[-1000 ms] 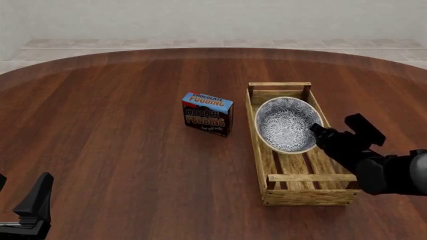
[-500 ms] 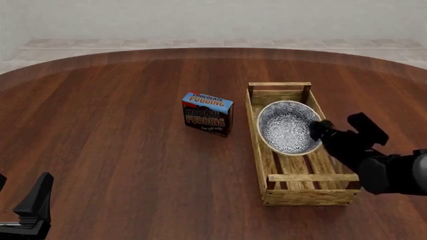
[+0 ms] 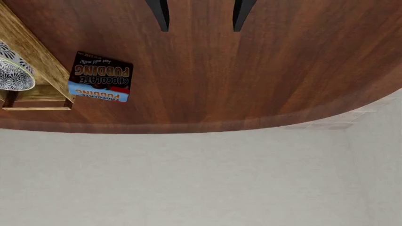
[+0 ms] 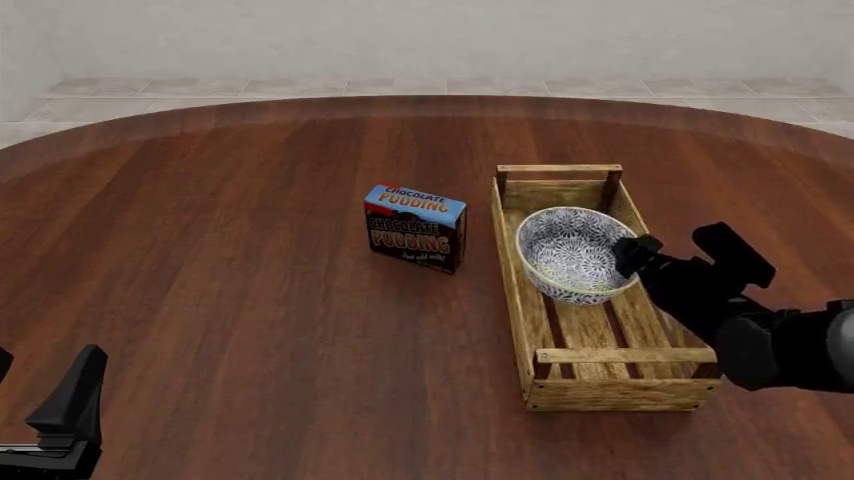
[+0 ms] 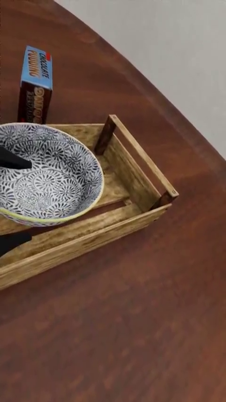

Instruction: Pick up the bowl on the left and put it in the tray.

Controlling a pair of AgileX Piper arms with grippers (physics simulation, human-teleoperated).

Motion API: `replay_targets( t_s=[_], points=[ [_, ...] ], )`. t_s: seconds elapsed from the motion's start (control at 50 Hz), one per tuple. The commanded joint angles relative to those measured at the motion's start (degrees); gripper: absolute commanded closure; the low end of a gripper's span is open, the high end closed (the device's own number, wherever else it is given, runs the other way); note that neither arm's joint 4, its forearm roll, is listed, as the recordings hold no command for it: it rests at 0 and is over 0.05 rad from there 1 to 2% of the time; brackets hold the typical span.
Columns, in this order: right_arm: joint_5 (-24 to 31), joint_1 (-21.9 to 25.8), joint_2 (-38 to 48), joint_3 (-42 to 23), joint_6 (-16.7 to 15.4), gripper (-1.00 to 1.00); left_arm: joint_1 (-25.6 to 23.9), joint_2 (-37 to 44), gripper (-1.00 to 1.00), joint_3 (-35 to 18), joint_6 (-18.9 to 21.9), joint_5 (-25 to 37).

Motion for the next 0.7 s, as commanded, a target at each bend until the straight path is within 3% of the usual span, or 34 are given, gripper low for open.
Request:
replay_targets(
  t_s=[0.02, 0.2, 0.44, 0.7],
  points=[
    [-0.18, 0.41, -0.39, 0.36, 0.03, -1.0, 0.0, 0.0, -1.0, 0.0, 0.0, 0.0],
    [0.14, 0.52, -1.4, 0.79, -0.08, -1.0, 0.0, 0.0, -1.0, 0.0, 0.0, 0.0],
    [4.67, 2.54, -11.94, 3.62, -0.98, -1.0, 0.0, 0.0, -1.0, 0.0, 0.0, 0.0],
    [8.2, 3.59, -17.91, 4.3, -1.66, -1.0, 0.0, 0.0, -1.0, 0.0, 0.0, 0.0]
  ],
)
